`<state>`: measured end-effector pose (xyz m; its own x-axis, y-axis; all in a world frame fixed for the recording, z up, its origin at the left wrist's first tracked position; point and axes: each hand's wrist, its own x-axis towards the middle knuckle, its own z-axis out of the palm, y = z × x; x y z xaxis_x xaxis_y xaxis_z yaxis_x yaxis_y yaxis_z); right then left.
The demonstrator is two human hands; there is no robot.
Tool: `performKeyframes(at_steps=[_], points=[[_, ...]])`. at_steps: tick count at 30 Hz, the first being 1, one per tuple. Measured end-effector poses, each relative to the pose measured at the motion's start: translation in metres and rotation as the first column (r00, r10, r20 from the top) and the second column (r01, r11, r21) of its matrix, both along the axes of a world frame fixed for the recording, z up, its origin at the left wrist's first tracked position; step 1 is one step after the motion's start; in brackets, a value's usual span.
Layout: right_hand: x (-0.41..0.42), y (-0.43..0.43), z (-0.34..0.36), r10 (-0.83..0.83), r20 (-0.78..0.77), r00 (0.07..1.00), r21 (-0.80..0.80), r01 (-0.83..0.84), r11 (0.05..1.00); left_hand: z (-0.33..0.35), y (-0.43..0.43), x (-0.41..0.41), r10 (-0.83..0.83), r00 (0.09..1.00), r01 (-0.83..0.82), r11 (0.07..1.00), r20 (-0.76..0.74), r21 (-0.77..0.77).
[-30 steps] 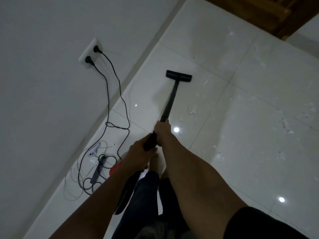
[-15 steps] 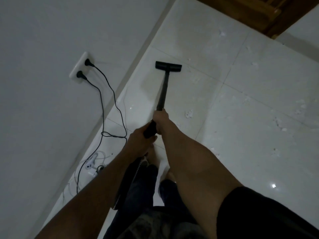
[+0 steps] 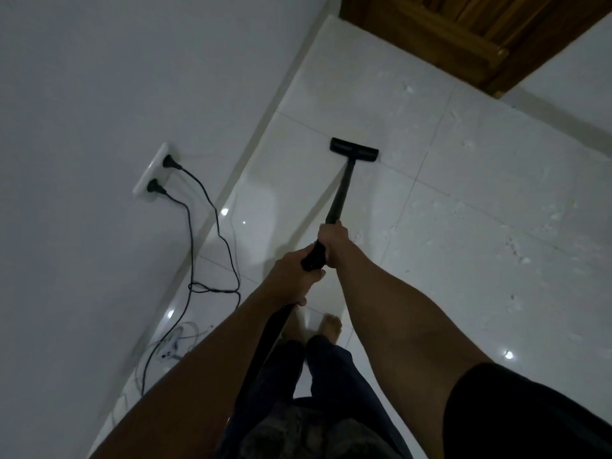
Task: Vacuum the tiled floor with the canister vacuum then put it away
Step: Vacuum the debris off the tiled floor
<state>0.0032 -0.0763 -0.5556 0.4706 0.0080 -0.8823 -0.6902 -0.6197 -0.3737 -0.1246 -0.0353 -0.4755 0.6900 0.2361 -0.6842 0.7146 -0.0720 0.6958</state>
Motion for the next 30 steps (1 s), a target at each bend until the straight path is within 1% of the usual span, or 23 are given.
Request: performKeyframes(at_steps=[3,5,10,16,18,20,25,27,30], points=[[0.018,0.004,0.000,0.053,0.001,0.999,0.002,-0.053,0.999,0.002,0.002,0.013,0.043,0.999,-0.043,0.999,0.020,-0.015],[0.028,0.007,-0.001,0.073,-0.004,0.997,0.000,-0.073,0.997,0.003,0.005,0.022,0.052,0.999,-0.052,0.998,0.007,-0.028],[0.057,0.013,-0.006,0.085,0.016,0.996,-0.019,-0.085,0.996,0.005,0.012,0.053,0.044,0.999,-0.044,0.999,-0.013,-0.032],[0.112,0.030,-0.017,0.086,0.029,0.996,0.014,-0.087,0.996,0.007,0.031,0.109,0.001,0.999,-0.002,1.000,-0.048,-0.024],[0.134,0.041,-0.021,0.095,0.040,0.995,0.037,-0.096,0.995,0.007,0.042,0.130,0.010,0.998,-0.011,1.000,-0.068,-0.017],[0.163,0.056,-0.027,0.068,0.032,0.997,0.061,-0.069,0.996,0.002,0.055,0.159,0.005,0.998,-0.006,1.000,-0.063,-0.010],[0.241,0.094,-0.044,-0.104,0.031,0.994,0.108,0.100,0.989,-0.023,0.100,0.240,-0.029,0.999,0.030,0.999,-0.044,0.021],[0.272,0.107,-0.050,-0.112,0.037,0.993,0.103,0.107,0.989,-0.033,0.115,0.271,-0.029,0.999,0.029,1.000,-0.032,-0.002],[0.314,0.123,-0.061,-0.070,0.061,0.996,0.074,0.066,0.995,-0.046,0.127,0.311,-0.006,1.000,0.006,1.000,-0.003,-0.024]])
